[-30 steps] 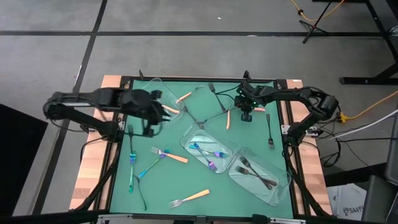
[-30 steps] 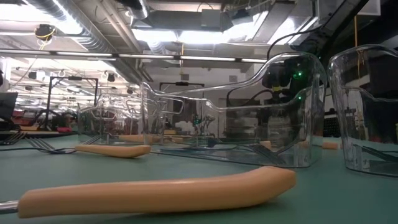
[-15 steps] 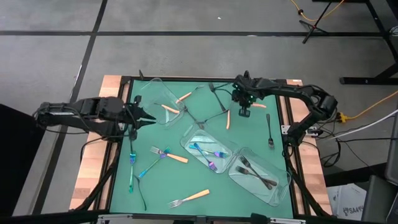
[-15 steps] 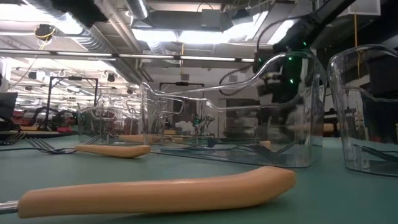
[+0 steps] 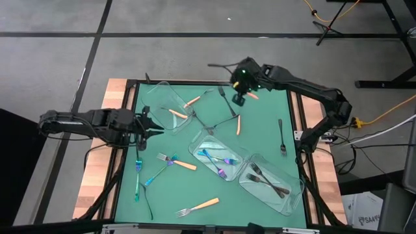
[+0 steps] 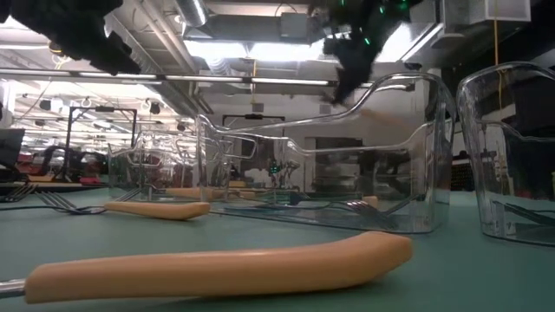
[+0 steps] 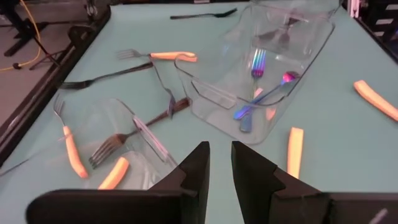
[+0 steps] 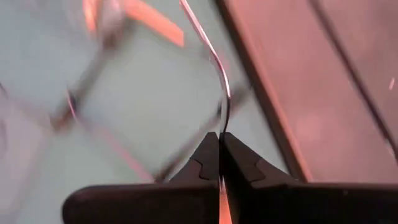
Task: Sort silverware by color (type)
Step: Put the yellow fork into the top transparent bin
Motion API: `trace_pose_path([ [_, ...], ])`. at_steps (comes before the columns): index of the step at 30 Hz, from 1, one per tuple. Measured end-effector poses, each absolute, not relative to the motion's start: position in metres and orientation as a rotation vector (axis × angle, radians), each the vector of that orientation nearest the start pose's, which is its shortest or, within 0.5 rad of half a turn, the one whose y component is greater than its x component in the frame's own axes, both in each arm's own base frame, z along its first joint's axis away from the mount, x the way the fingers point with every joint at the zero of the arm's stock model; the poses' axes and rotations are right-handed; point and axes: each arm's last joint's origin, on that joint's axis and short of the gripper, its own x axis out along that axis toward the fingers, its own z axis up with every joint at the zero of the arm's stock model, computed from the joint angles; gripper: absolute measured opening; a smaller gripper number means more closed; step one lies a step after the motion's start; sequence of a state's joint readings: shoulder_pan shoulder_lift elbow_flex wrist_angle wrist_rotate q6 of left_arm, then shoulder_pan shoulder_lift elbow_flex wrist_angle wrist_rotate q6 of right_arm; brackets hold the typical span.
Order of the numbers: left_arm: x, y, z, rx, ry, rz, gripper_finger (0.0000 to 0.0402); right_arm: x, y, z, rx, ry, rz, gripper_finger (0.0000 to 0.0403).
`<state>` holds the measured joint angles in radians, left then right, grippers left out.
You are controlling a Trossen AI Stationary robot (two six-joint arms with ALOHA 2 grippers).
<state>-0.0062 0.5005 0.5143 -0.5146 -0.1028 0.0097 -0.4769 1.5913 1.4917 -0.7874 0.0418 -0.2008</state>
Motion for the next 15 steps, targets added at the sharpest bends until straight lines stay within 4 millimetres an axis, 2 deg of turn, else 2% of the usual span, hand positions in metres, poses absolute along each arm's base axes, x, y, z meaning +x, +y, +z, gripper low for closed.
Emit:
trace_pose_path([
  [4,0.118,0.002,0.245,0.037,0.504,0.093,0.0061,0.315,-0.148,0.356,0.027,0.689,-0.416,0.0],
  [8,0.118,0.002,0.246,0.037,0.497,0.092,0.0061,0.33,-0.139,0.371,0.005,0.503,-0.361,0.0],
  [11,0.118,0.002,0.246,0.037,0.497,0.092,0.0061,0.343,-0.135,0.375,-0.017,0.395,-0.319,0.0],
  [15,0.118,0.002,0.246,0.037,0.497,0.093,0.0061,0.365,-0.135,0.368,-0.033,0.3,-0.27,0.0],
])
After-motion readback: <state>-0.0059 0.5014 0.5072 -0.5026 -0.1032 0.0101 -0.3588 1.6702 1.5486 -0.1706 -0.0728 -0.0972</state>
